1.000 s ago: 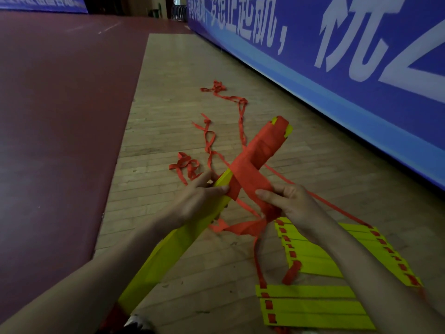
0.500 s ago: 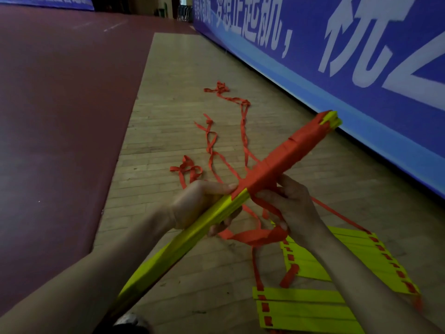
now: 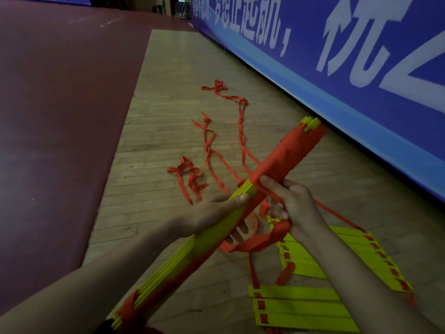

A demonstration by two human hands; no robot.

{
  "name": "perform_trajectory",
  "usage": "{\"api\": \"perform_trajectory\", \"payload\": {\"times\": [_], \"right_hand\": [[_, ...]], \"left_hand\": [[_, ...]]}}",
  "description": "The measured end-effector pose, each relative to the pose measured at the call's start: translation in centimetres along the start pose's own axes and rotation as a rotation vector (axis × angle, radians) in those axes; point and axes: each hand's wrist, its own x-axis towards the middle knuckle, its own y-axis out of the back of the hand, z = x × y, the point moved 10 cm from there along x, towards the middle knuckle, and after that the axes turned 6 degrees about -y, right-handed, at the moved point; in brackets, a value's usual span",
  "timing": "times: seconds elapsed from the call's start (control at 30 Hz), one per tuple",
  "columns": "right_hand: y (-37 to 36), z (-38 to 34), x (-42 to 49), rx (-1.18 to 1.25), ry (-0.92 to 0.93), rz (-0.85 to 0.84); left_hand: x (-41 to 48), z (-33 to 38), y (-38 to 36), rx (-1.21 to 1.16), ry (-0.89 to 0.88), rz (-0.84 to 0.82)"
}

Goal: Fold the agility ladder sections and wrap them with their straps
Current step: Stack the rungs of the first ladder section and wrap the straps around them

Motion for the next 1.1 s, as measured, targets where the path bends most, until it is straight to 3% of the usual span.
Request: {"api": "perform_trajectory", "payload": {"times": [0.13,0.37,0.5,0.63,0.8,0.9,1.1], "right_hand": [[0.2,0.6,0.7,0.039,-0.014,0.028],[1.1,1.2,1.8,0.098,-0.026,0.106],[1.8,1.5,2.4,0.149,-0.045,0.164],[2.1,1.4,2.3,0.142,-0.043,0.186],[1.8,0.4,1.4,-0.050,0.000,0.151],[1.1,0.2,0.6,-0.187,0.019,0.100],[0.3,0.0,-0.4,-0.160,0.010,0.031]], "left_hand": [[0.0,0.4,-0.3,0.066,-0.036,0.089],[-0.3,1.6,3.0,0.469,-0.134,0.402],[-0.3,2.6,2.4,0.844,-0.222,0.399],[-0.4,3.4,1.6,0.957,-0.372,0.349],[-0.5,3.8,2.3,0.934,-0.345,0.376],[-0.6,3.6,3.4,0.770,-0.298,0.424],[-0.4,3.2,4.9,0.451,-0.248,0.424]]}}
